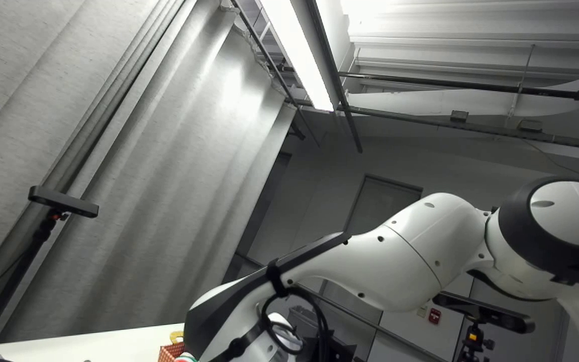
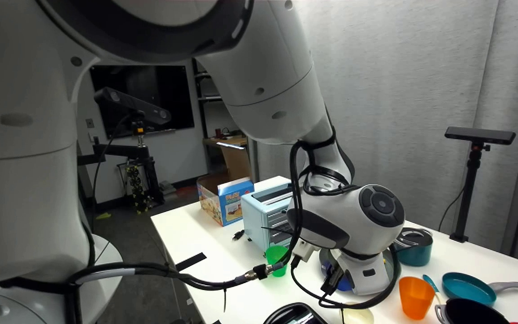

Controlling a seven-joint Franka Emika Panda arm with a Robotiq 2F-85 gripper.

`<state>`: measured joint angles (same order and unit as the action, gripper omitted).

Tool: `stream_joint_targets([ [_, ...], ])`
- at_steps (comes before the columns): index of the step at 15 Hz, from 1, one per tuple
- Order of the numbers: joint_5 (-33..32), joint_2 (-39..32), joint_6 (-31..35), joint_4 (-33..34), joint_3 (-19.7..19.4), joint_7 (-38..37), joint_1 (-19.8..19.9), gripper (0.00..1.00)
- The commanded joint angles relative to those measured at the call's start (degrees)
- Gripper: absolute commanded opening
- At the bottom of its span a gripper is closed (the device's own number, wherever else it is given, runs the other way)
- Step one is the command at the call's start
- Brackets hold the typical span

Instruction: Pick up the blue cup and pour its contents in the white bowl

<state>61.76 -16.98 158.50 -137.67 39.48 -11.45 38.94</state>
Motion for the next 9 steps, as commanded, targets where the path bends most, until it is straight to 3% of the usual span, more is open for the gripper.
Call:
stream_joint_targets([
  [1,5.2,0.4,-4.4,0.0,1.5,5.5,3.2,0.56],
  [6,11.8,-0.7,-8.5,0.7,1.5,11.8,4.8,0.56],
  [7,16.6,1.7,-12.6,1.2,-9.5,14.7,-5.6,0.56],
  [9,20.6,1.9,-17.0,1.4,-16.2,17.7,-10.9,0.56],
])
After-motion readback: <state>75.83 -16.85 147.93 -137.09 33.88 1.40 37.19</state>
